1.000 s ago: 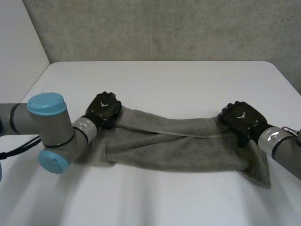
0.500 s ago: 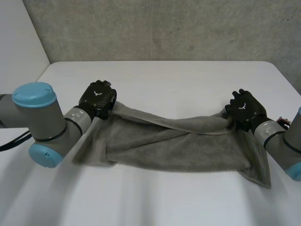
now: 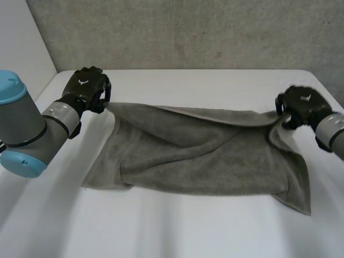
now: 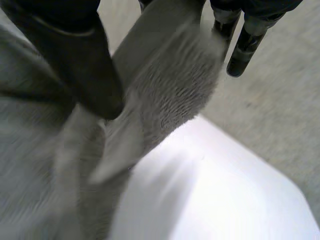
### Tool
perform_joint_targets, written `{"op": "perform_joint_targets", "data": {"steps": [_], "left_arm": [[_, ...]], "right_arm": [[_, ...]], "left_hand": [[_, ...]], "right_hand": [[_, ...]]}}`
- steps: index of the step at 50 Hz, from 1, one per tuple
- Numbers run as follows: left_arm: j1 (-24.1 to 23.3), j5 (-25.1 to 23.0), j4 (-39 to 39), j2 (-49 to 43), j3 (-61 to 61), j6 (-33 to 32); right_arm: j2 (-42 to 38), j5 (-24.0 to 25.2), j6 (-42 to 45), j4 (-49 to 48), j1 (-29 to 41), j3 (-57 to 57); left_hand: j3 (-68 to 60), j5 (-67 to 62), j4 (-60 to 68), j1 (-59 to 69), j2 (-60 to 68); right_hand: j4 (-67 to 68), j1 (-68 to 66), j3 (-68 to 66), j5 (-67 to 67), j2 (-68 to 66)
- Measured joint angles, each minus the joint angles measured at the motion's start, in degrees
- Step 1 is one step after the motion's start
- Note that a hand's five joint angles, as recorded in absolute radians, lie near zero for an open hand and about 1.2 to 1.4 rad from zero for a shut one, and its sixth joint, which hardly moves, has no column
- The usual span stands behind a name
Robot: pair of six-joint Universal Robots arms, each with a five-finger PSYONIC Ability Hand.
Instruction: Fold the towel.
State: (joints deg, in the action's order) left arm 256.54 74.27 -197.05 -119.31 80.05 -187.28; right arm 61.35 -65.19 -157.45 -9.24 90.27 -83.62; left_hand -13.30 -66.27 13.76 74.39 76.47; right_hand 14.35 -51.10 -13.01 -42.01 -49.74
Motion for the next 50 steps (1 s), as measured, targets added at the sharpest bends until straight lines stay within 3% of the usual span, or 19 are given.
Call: {"op": "perform_joint_targets", "data": {"steps": [3, 11, 28, 37, 50], "left_arm": [[0.08, -0.07, 0.00, -0.78, 0.06, -0.05], [-0.06, -0.22, -0.02, -2.27, 0.27, -0.38], [-0.14, -0.19, -0.26, -2.35, 0.75, -0.55], [-0.22, -0.16, -0.18, -2.15, 0.88, -0.55], [-0.41, -0.02, -0.01, -1.83, 0.91, -0.52]], "right_arm": [[-1.92, -0.39, 5.02, 1.66, 0.26, -0.79], [-3.47, -0.90, 7.57, 3.84, 1.33, -0.87], [-1.16, -1.61, 2.41, 3.55, 3.95, -1.25], [-3.67, -7.98, -0.62, -2.33, 8.57, 1.84], [-12.54, -15.13, -0.38, -2.54, 13.58, 9.66]], "left_hand": [[0.00, 0.00, 0.00, 0.00, 0.00], [0.00, 0.00, 0.00, 0.00, 0.00], [0.00, 0.00, 0.00, 0.00, 0.00], [0.00, 0.00, 0.00, 0.00, 0.00], [0.00, 0.00, 0.00, 0.00, 0.00]], "right_hand": [[0.00, 14.73, 0.00, 16.97, 13.98], [0.00, 23.37, 0.00, 26.31, 21.67], [0.00, 23.81, 0.00, 27.16, 22.30], [0.00, 23.81, 0.00, 27.16, 22.30], [0.00, 23.80, 0.00, 26.61, 22.30]]}}
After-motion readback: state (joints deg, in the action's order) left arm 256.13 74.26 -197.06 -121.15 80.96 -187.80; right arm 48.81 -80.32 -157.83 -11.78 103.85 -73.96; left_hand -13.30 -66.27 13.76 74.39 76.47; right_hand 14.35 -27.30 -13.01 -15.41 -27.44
